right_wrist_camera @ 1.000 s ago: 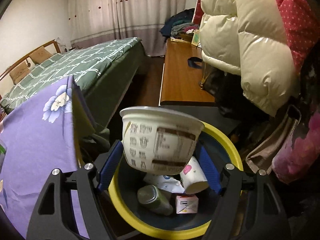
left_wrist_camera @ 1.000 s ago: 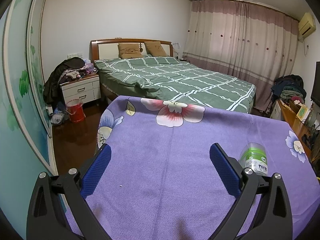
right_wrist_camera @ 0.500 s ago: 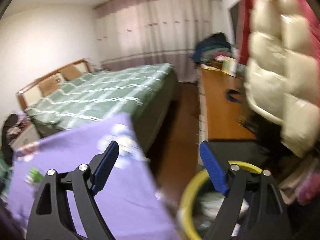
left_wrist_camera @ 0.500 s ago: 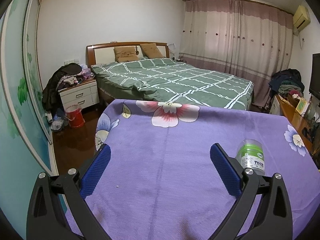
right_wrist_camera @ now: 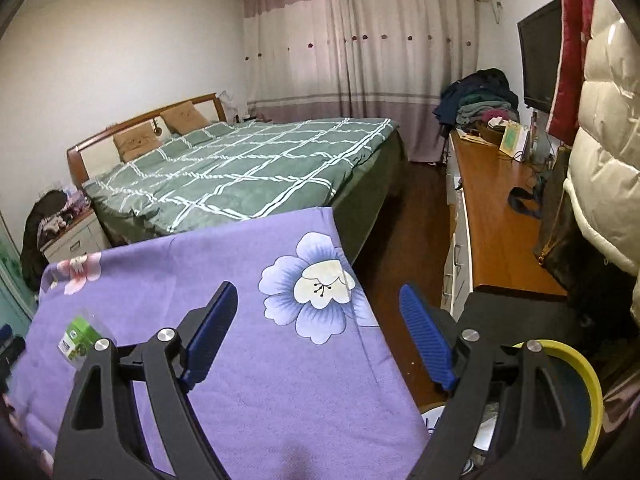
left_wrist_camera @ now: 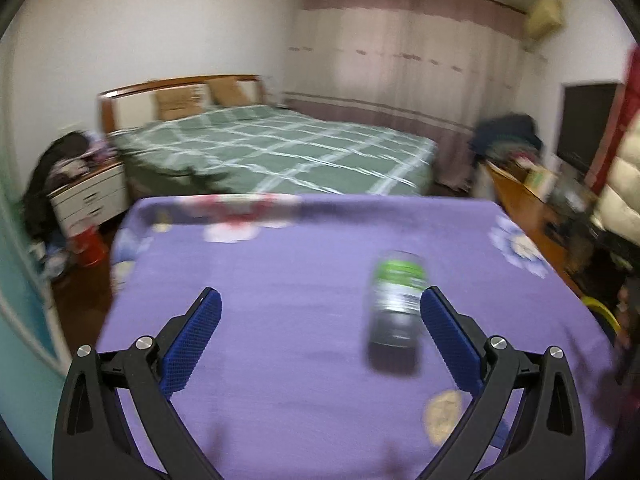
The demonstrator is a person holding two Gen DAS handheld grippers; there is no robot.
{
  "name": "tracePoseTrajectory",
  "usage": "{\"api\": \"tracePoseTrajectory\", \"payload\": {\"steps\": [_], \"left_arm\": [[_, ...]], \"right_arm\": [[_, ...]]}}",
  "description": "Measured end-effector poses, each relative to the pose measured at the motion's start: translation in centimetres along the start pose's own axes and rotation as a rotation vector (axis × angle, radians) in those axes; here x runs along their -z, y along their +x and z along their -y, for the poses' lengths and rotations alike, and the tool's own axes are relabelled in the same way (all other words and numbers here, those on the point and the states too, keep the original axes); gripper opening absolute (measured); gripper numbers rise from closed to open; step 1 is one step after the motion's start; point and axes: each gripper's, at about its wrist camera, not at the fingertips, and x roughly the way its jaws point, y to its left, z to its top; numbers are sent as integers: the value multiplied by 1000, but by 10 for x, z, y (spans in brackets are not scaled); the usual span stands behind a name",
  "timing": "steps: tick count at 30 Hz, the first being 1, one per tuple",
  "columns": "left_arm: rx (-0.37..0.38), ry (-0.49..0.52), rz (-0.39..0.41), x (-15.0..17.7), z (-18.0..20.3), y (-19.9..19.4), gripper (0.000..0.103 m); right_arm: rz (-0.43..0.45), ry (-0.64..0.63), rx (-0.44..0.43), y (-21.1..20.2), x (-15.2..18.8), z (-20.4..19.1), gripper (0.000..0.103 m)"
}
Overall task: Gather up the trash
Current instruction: 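Move the left gripper to the green-label toothpick jar and grasp it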
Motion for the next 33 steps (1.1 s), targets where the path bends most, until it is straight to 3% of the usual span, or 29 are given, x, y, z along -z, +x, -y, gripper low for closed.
{"api": "tracePoseTrajectory", "payload": {"steps": [5,9,18,21,33], "left_arm": [[72,90,-120,0,42,31,98],[58,119,-189,1,58,59,98],[98,35,-279,-5,49,99,61],[111,46,-289,-5,52,103,50],[118,123,-238,-10,90,75,50]], "right_arm": [[-1,-1,-13,-1,3,-1,79],[-2,8,-22,-1,4,0,79],[-5,12,-40,-2,3,0,79],[-6,13,-41,-2,3,0,79],[14,-10,-4,-14,2,5,80]]}}
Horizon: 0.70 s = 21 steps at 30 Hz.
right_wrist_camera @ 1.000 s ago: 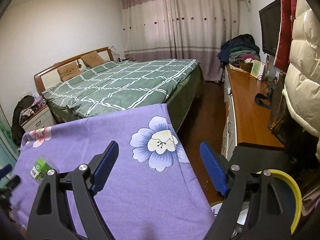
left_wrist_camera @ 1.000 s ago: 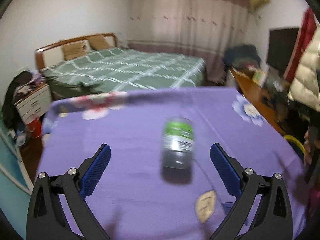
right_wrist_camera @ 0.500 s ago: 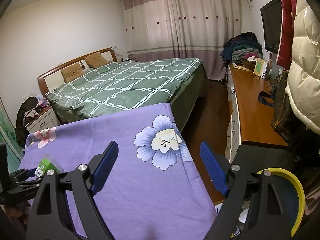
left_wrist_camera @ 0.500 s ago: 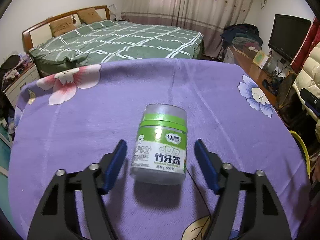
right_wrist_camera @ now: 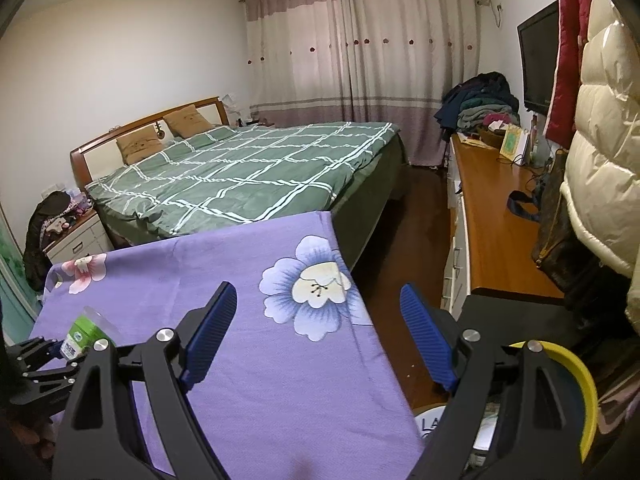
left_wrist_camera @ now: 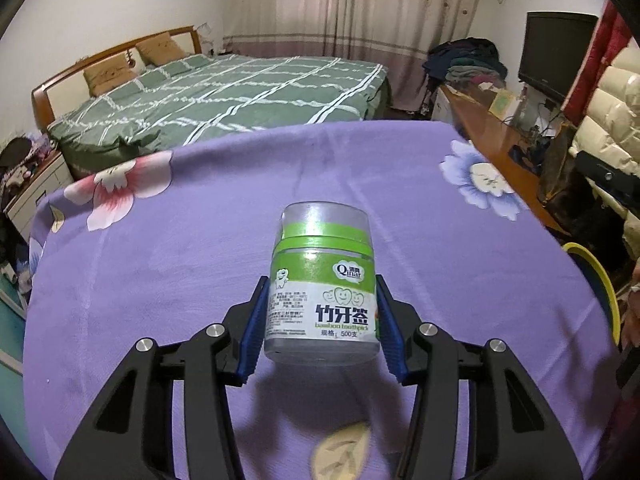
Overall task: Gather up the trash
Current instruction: 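Carry the toothpick jar over the yellow bin and open the left gripper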
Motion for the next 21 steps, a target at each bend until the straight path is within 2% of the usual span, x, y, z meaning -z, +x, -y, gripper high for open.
{"api": "tracePoseTrajectory", "payload": {"steps": [4,10,15,21], "left_arm": [[24,40,20,-5,25,-13,50],[88,94,23,-10,73,-20,50],[178,163,7,-16,135,-15,50],[319,283,-35,-22,238,-3,50]], "right_arm": [[-2,2,17,-17,3,20,80],[19,21,61,-58,19,69,79],[23,62,130,-89,36,122,79],[25,140,251,-130,59,191,79]]}}
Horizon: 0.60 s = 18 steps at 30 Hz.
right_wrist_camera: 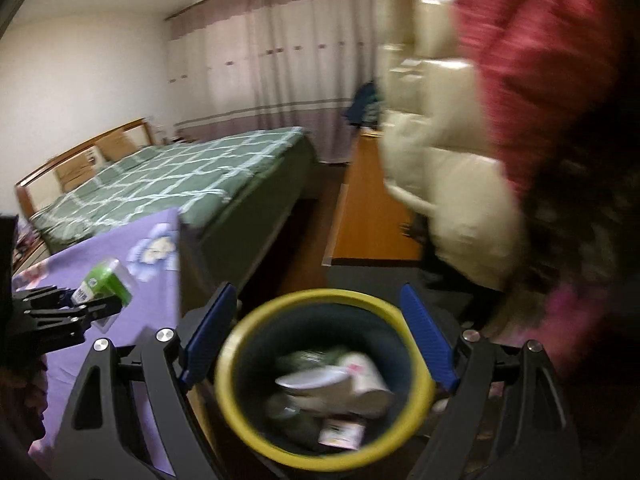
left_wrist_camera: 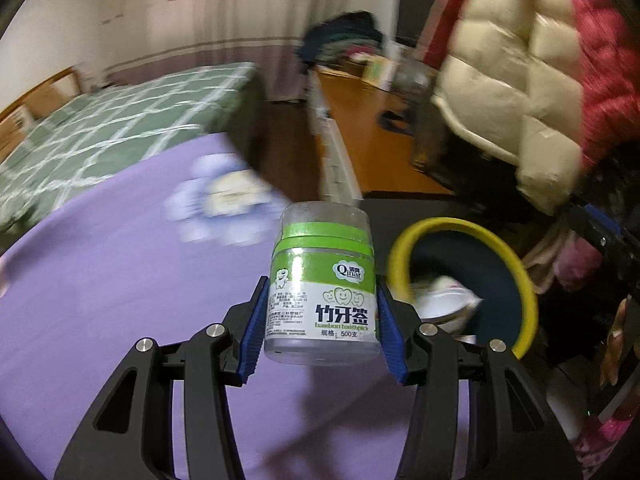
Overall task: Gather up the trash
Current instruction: 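Carry the toothpick jar over the yellow bin and open the left gripper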
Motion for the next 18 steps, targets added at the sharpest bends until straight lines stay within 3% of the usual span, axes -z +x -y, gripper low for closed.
{"api": "tracePoseTrajectory", "payload": {"steps": [5,10,11,12,13,18], "left_arm": [[107,91,-63,-18,79,43,50],[145,129,-125,-24,125,77,50],[133,139,-139,-24,132,84,54],[120,139,-136,-25,134,86,72],[103,130,-115,-25,133,84,80],[30,109,6,-24,109,31,89]], "right_arm": [[-22,39,80,-13,14,46,80],[-40,59,111,-14,23,63,80],[-39,62,112,-15,24,64,80],[-38,64,113,-14,24,64,80],[-38,65,114,-15,25,65,80],[-49,57,74,-19,29,55,80]]}}
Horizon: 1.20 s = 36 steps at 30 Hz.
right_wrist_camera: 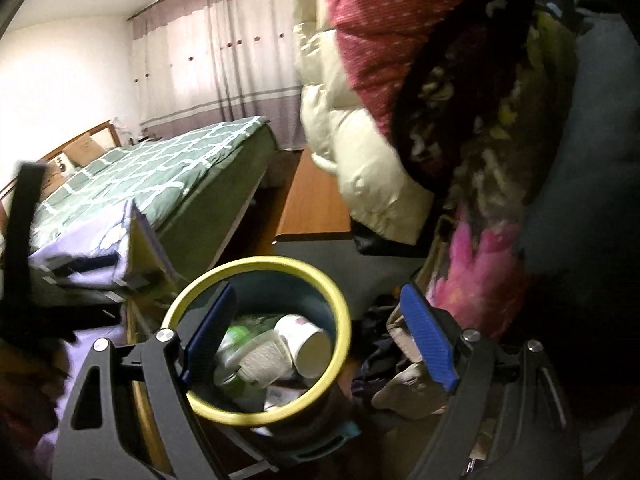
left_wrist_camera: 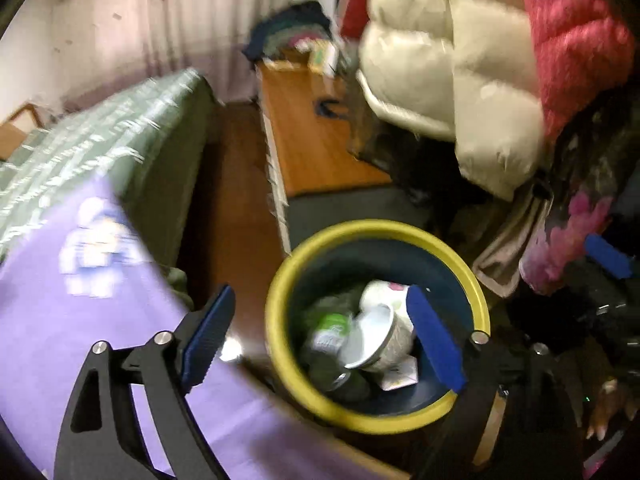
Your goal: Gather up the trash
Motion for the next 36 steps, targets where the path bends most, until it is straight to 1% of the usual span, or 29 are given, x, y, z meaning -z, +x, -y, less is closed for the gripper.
{"api": "tracePoseTrajectory", "payload": {"steps": [1,2,5,8,10,16,18,22,25,29,36], "left_arm": [[-23,-9,36,3,-7,-18,94],[-54,-18,75,7,-15,-39,97],[-137,-51,166,26,-36,-97,98],[-220,-109,216,56,-59,-150,98],[-283,-155,230,77,-74,-179,98],[-469,-350,294,148,-116,-262,98],[-518,-421,318,174,-128,-289,98],[-553,-513,354,208,-140,-321,98],[-584,-544,372,227,-140,-339,98],[-624,-533,376,235,-131,-347,98],[-628,-534,379,240,-126,-352,98]], "right_arm": [[-4,-5,-14,-1,2,-4,79],[-7,-11,-30,-2,3,-8,80],[-11,-31,-89,-8,6,-25,79],[-3,-74,-143,-18,6,-49,79],[10,-97,-177,-26,6,-62,80],[37,-163,-240,-47,9,-94,81],[39,-180,-261,-53,12,-99,81],[51,-200,-292,-63,16,-107,81],[56,-208,-311,-70,20,-110,82],[60,-213,-326,-77,22,-112,83],[72,-228,-337,-86,24,-120,83]]}}
